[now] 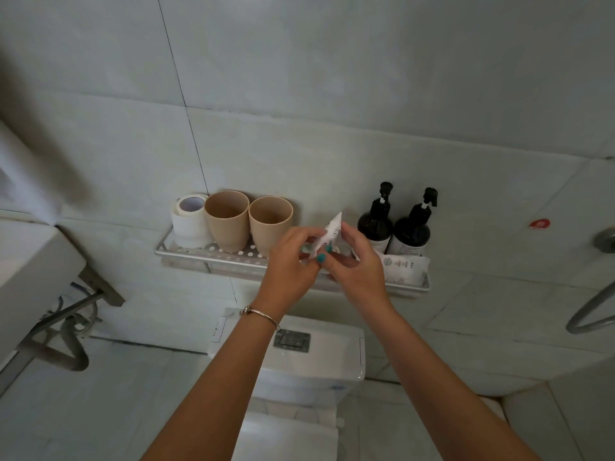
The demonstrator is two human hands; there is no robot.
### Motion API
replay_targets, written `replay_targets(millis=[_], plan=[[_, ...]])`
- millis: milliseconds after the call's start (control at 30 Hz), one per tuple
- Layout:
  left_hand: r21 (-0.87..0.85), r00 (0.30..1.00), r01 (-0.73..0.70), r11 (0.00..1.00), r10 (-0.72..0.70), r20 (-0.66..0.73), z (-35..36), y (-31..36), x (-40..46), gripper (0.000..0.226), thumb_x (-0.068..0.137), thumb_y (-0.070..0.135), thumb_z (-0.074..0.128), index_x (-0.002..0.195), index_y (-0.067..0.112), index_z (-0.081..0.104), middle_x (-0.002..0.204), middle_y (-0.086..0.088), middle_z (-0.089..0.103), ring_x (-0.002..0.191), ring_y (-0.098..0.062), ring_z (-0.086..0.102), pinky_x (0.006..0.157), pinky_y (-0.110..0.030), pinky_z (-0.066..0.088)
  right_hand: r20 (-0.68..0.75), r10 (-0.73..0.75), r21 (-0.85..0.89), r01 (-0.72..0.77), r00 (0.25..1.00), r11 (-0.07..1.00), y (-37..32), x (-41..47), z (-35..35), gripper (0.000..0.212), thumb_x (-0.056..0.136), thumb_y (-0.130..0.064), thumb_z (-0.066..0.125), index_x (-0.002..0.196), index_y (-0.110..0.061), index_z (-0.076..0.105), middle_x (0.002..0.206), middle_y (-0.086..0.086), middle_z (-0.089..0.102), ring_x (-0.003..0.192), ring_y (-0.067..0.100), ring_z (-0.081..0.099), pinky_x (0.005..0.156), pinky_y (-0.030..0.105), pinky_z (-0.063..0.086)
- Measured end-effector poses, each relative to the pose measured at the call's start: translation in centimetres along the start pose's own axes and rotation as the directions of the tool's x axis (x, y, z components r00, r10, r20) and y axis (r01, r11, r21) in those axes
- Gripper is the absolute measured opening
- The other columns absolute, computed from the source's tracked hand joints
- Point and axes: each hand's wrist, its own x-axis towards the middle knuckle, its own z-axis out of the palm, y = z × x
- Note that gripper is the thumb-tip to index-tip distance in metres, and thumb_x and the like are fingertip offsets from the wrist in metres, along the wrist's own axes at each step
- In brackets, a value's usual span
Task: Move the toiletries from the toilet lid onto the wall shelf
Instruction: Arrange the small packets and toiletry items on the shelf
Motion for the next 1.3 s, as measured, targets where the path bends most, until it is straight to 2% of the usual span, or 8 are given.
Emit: replay_targets(millis=[133,267,433,567,733,867,1000,1300], plan=[[-0.17,0.98,0.028,0.985,0.006,0.197,-1.1,0.2,-0.4,0.046,0.083,0.0,0.066,0.126,0.013,0.057,0.127,0.0,0.054,0.113,-0.005,0.054,0.09,-0.019,0.051,0.052,0.037,0.068,-0.04,0.998,0.997,-0.1,0.2,-0.8,0.076,0.072,-0.018,0.081,0.14,-0.02,0.047,0.134,-0.003,0.057,0.114,0.02,0.063,0.091,0.052,0.054],[-0.203,0.945,0.083,0.976,-0.012,0.327,-1.6,0.5,-0.4,0.054,0.082,-0.011,0.056,0.128,0.017,0.056,0.136,0.005,0.047,0.121,-0.008,0.05,0.09,-0.022,0.052,0.08,-0.006,-0.001,0.006,0.997,1.0,-0.5,0.3,-1.5,0.078,0.075,-0.003,0.079,0.143,-0.016,0.043,0.133,-0.001,0.057,0.113,0.018,0.064,0.088,0.039,0.057],[-0.199,0.989,0.068,0.978,-0.04,0.142,-1.5,0.5,0.9,0.039,0.088,-0.006,0.055,0.121,0.015,0.059,0.129,-0.001,0.052,0.11,-0.012,0.057,0.081,-0.027,0.057,0.102,-0.005,-0.111,0.016,0.995,0.994,-1.2,1.1,-2.9,0.068,0.082,0.009,0.066,0.138,-0.022,0.046,0.128,-0.004,0.059,0.113,0.011,0.062,0.088,0.044,0.057],[-0.157,0.988,0.13,0.979,-0.114,0.109,-2.2,0.4,2.3,0.065,0.091,0.008,0.06,0.145,0.027,0.03,0.127,0.012,0.049,0.073,-0.01,0.055,0.062,-0.02,0.052,0.139,0.0,-0.222,0.031,0.99,0.974,-1.7,1.7,-4.1,0.072,0.082,0.008,0.066,0.142,-0.022,0.04,0.129,-0.001,0.057,0.119,0.015,0.058,0.094,0.043,0.054],[-0.228,0.968,0.223,0.948,-0.188,0.166,-2.0,0.2,2.6,0.06,0.093,0.011,0.058,0.146,0.02,0.031,0.122,0.003,0.055,0.101,-0.006,0.061,0.07,-0.016,0.054,0.237,-0.032,-0.262,0.095,0.971,0.96,-2.7,2.7,-4.6,0.06,0.08,0.009,0.068,0.128,-0.023,0.052,0.118,-0.001,0.064,0.111,0.016,0.063,0.086,0.033,0.057],[-0.077,0.968,0.228,0.971,-0.217,0.129,-1.9,-0.6,2.4,0.033,0.09,0.016,0.062,0.122,0.014,0.055,0.117,0.0,0.062,0.105,-0.016,0.062,0.063,-0.015,0.054,0.049,-0.168,-0.389,0.174,0.985,0.905,-2.2,3.5,-4.7,0.032,0.075,-0.001,0.078,0.1,-0.018,0.066,0.101,-0.002,0.067,0.097,0.018,0.067,0.083,0.029,0.056],[0.145,0.951,0.252,0.957,-0.272,0.145,-1.8,-2.0,1.6,0.018,0.087,0.029,0.066,0.103,0.025,0.058,0.107,0.009,0.066,0.095,-0.009,0.062,0.075,-0.031,0.057,-0.001,-0.186,-0.527,0.157,0.983,0.835,-0.4,3.0,-4.1,0.027,0.078,-0.011,0.077,0.103,-0.018,0.071,0.102,-0.005,0.062,0.08,0.005,0.061,0.08,0.03,0.056],[0.451,0.957,0.158,0.878,-0.248,0.148,-1.7,-2.2,0.7,0.027,0.09,0.038,0.059,0.114,0.025,0.063,0.113,0.008,0.068,0.094,-0.013,0.061,0.068,-0.026,0.043,0.027,-0.152,-0.793,0.114,0.988,0.599,2.3,1.6,-4.0,0.033,0.088,-0.034,0.066,0.12,-0.036,0.064,0.129,-0.011,0.057,0.088,0.011,0.064,0.072,0.029,0.048]])
